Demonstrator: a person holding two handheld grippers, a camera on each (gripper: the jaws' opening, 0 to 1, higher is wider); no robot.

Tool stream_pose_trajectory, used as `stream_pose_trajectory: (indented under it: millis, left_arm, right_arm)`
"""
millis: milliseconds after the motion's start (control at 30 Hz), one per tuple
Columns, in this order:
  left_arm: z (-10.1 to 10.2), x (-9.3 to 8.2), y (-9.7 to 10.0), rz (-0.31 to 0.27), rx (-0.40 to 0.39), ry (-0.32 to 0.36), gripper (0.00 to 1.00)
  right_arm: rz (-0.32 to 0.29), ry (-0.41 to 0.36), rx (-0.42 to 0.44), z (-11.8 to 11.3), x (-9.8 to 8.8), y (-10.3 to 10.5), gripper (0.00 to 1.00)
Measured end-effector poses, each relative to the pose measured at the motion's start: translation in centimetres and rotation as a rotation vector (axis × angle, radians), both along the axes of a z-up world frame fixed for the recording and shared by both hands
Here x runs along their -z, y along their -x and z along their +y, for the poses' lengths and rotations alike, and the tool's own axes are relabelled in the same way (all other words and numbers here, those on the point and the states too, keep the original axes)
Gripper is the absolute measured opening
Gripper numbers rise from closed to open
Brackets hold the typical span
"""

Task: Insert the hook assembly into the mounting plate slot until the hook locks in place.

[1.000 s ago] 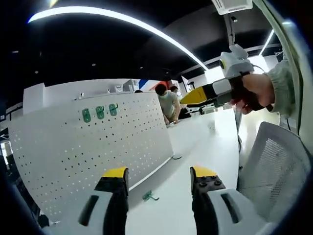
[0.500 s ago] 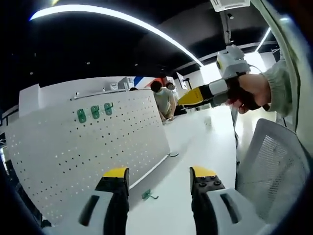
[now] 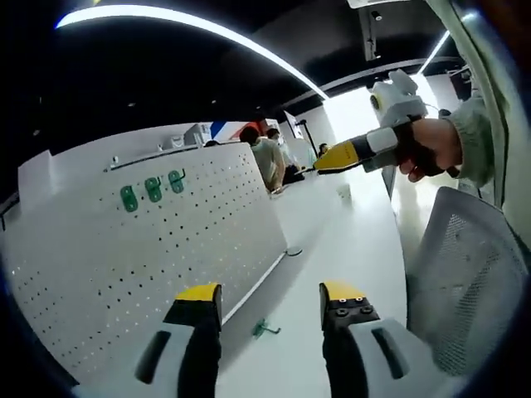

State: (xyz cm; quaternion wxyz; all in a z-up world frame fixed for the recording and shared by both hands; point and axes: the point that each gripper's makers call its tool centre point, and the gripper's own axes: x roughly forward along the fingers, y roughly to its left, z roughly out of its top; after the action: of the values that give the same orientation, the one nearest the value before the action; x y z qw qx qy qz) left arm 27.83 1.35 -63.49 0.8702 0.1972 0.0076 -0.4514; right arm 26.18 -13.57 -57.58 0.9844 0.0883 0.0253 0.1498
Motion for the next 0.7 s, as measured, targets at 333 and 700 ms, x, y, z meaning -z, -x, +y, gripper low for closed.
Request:
stream_pose_trajectory:
  millis: [333, 700]
  left_arm:
    - [-0.8, 1.7, -2.2, 0.017, 0.055, -0.121, 0.48]
    - [-1.5, 4.7, -4.4, 0.077, 0.082, -0.223, 0.44]
  right_arm:
    - [-0.001, -0.012, 0.013, -0.8, 0.0, 0.1, 0.44]
    - [0.015, -0.032, 0.029, -1.5, 0.5, 0.1, 0.44]
